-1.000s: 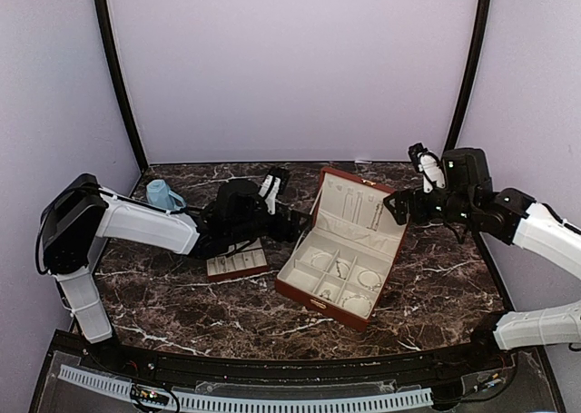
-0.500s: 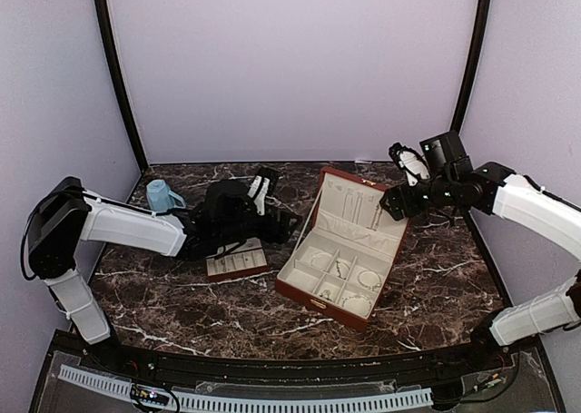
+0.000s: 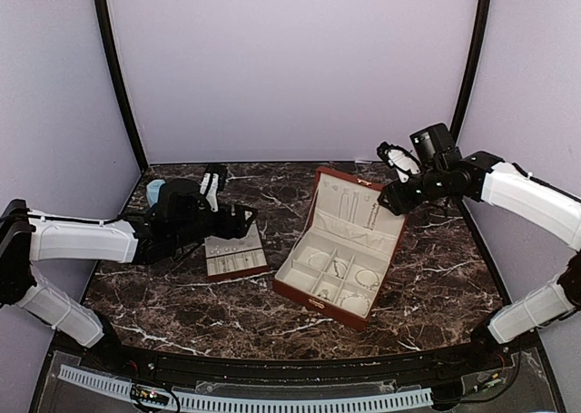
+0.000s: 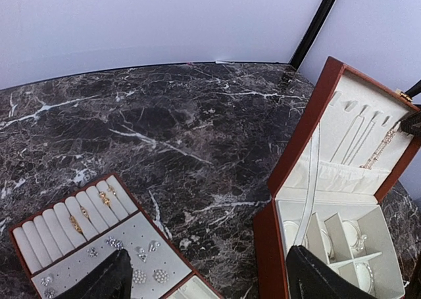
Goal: Organize the mixed jewelry
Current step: Move the jewelry box to the center of the board.
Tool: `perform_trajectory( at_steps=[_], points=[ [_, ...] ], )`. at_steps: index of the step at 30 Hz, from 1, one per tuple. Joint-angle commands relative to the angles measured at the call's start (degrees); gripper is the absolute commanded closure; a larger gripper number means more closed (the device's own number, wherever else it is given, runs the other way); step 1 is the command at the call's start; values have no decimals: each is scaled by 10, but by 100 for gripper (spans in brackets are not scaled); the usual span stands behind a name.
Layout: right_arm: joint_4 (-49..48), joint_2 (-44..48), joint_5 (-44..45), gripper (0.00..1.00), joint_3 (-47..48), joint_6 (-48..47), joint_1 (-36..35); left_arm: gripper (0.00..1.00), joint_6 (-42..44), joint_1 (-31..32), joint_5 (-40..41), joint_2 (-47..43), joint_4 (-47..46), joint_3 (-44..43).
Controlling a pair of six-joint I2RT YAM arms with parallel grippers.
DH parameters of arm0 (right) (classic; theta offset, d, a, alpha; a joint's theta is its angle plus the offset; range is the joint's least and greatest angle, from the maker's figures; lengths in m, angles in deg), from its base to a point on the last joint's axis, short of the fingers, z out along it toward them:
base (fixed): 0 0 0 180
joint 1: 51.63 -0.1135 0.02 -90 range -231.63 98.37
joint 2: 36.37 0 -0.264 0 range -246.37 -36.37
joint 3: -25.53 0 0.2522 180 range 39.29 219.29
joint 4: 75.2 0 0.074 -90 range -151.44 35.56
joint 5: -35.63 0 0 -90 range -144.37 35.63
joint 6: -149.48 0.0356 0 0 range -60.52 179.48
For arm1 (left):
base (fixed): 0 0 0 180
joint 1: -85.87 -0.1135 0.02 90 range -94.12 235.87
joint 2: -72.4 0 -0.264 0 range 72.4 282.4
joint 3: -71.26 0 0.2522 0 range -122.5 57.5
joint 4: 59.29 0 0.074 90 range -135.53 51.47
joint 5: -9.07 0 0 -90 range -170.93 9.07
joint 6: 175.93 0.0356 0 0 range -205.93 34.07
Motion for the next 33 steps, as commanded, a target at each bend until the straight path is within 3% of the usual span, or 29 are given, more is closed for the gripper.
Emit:
perform_trajectory(
  at_steps=[1, 6, 12, 21, 33],
  points=[
    [-10, -5, -21, 45, 14, -14, -3, 16, -5, -8, 15, -36, 38, 17],
    [-23, -3, -8, 59, 15, -9, -3, 16, -4, -16, 24, -53, 73, 25],
    [-59, 2, 53, 66, 21, 13, -3, 15, -11, -24, 42, -87, 85, 51],
    [-108, 16, 133, 66, 21, 15, -3, 14, -47, -49, 77, -104, 131, 71],
    [-202, -14, 163, 65, 2, -21, -4, 12, -26, -137, 15, -89, 134, 61]
  ],
)
